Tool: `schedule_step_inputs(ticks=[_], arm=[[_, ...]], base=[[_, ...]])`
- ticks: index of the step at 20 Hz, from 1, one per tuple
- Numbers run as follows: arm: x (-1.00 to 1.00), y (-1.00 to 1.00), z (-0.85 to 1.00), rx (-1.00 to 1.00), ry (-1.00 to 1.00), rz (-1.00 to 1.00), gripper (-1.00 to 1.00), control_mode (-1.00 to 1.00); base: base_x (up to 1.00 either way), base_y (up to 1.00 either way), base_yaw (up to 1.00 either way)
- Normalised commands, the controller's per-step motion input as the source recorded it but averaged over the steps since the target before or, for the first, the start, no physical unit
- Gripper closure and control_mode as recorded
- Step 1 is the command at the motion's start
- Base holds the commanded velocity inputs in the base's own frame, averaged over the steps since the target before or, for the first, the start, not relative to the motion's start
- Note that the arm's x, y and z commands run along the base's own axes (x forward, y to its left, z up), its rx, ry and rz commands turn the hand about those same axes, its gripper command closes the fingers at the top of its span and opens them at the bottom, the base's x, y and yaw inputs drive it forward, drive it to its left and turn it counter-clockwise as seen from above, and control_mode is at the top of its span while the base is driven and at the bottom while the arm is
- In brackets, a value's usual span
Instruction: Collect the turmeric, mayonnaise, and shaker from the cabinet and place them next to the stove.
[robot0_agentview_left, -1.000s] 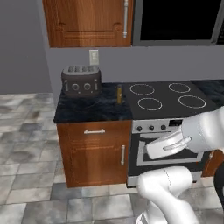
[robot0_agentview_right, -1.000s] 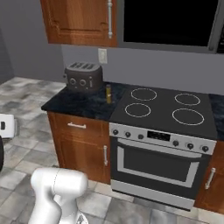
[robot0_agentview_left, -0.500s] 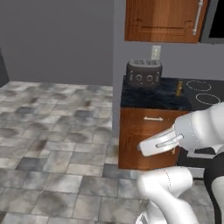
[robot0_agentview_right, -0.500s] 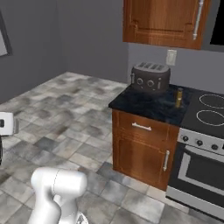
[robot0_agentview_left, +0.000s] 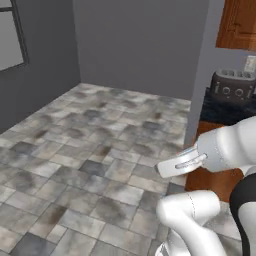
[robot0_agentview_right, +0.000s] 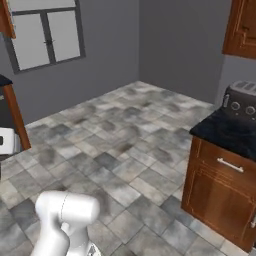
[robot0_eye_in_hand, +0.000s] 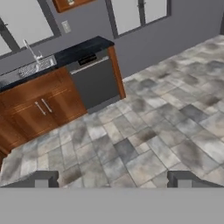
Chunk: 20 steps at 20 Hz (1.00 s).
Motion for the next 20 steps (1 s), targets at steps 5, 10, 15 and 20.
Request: schedule_step_inputs(ticks=[5, 10, 15, 20], arm=[[0.0, 0.0, 0.0, 0.0, 0.0, 0.0, -1.0, 1.0], [0.0, 0.0, 0.0, 0.0, 0.0, 0.0, -1.0, 1.0], [0.0, 0.0, 0.0, 0.0, 0.0, 0.0, -1.0, 1.0], [0.0, 0.0, 0.0, 0.0, 0.0, 0.0, -1.0, 1.0]], base=[[0.0, 0.47, 0.5], [0.14, 0.47, 0.45], [0.59, 0.3, 0.38], [0.76, 0.01, 0.29]])
